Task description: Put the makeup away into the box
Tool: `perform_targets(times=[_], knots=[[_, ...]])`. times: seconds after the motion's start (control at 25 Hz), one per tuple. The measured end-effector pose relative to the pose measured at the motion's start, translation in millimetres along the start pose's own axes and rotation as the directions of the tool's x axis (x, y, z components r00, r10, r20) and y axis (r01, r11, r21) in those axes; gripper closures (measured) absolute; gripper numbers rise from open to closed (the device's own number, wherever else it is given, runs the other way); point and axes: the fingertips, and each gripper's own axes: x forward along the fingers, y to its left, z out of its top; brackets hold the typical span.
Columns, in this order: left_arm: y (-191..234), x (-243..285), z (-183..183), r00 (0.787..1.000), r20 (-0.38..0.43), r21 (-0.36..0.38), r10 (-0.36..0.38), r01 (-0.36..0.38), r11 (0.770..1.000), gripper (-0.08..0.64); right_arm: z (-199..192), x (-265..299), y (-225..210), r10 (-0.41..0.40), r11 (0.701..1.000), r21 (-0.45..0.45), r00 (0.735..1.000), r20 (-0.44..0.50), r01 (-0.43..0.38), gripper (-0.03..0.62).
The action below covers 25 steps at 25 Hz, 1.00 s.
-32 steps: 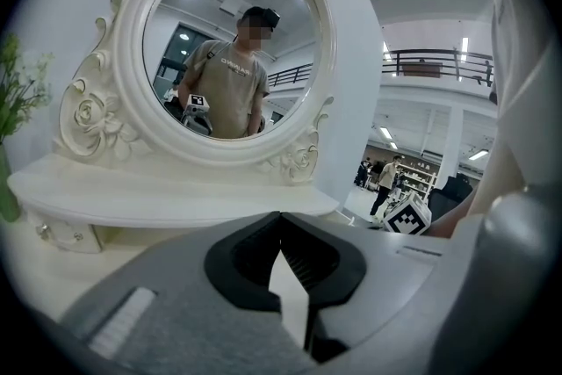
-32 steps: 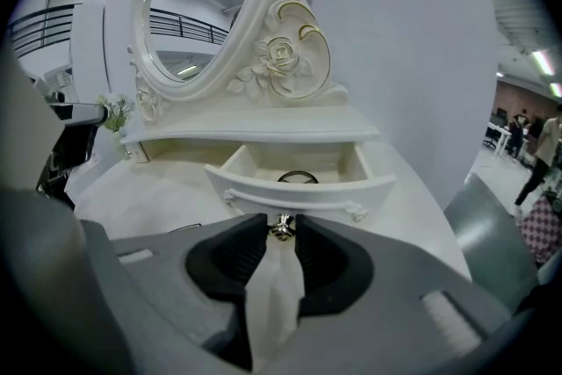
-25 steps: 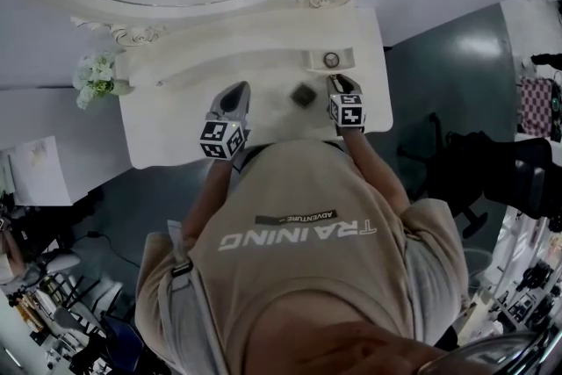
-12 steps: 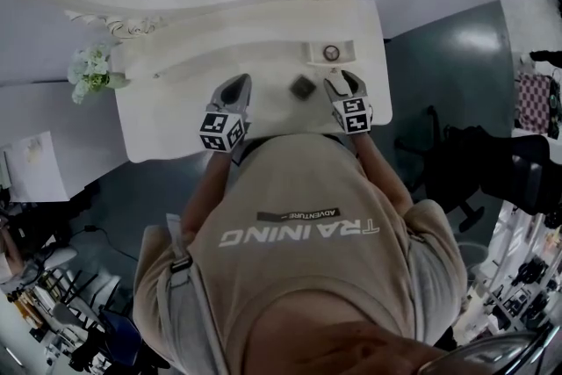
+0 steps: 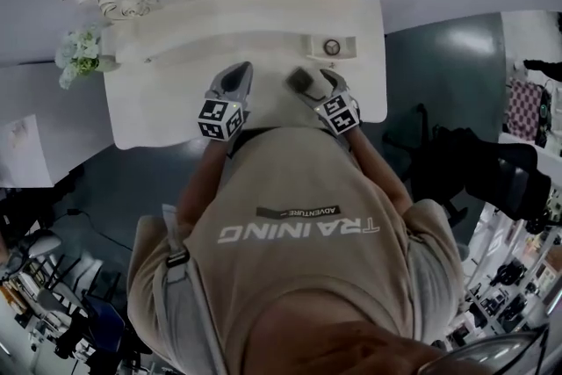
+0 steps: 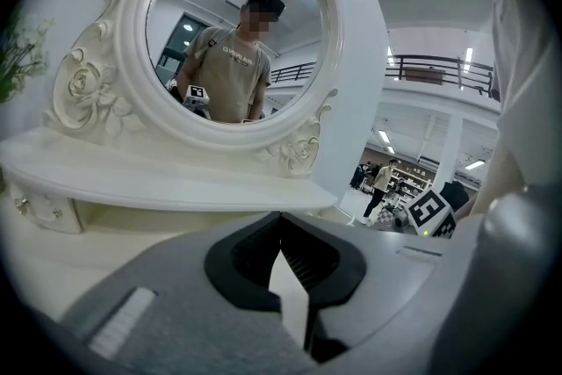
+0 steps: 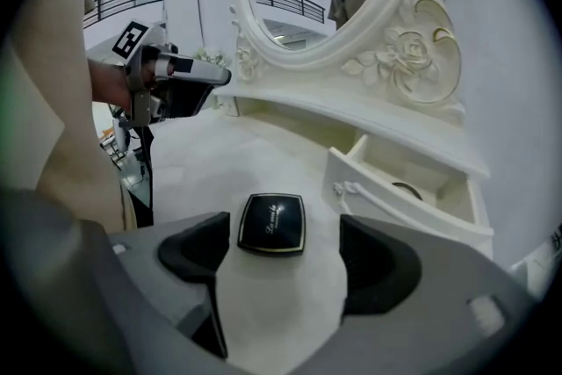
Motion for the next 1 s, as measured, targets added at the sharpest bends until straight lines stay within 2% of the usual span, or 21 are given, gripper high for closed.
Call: perform_targets(times=[0.24,0.44,0.56,0.68,0.92,1.0], knots=[[14.5,-4.5,-4.9,0.999,-0.001,-0.021,0.035,-0.035,0.999,0.560,7.7,27.5,8.6,0.022,1.000,-0.002,0.999,-0.033,-0.022,0.209],[22.4,-7.0,-10.4,0.999,-0.010,-0.033,0.051,-0.052,0.998,0.560,-4.1,44.2,10.8,0.027,0.999,-0.037,0.993,-0.111,-0.032,0.209],[23.2,-6.1,-10.4,0.999,-0.012,-0.033,0.047,-0.047,0.998,0.560,-8.1,46.8,7.1,0.016,1.000,-0.015,0.993,-0.113,-0.018,0.210],[23.1,-5.5,-11.0,0.999,-0.014,-0.031,0.040,-0.041,0.999,0.560,-6.7,45.8,3.4,0.008,1.000,0.002,0.993,-0.121,-0.008,0.262],[17.0,-3.0,-13.9,1.000,-0.018,-0.030,0.022,-0.022,0.999,0.560,-6.1,45.4,3.9,0.024,0.999,-0.041,0.988,-0.154,-0.030,0.264],[12.9,-0.4,-13.9,1.000,-0.019,-0.028,0.010,-0.010,1.000,0.560,-7.1,44.1,4.6,0.031,0.999,-0.027,0.986,-0.163,-0.036,0.264]])
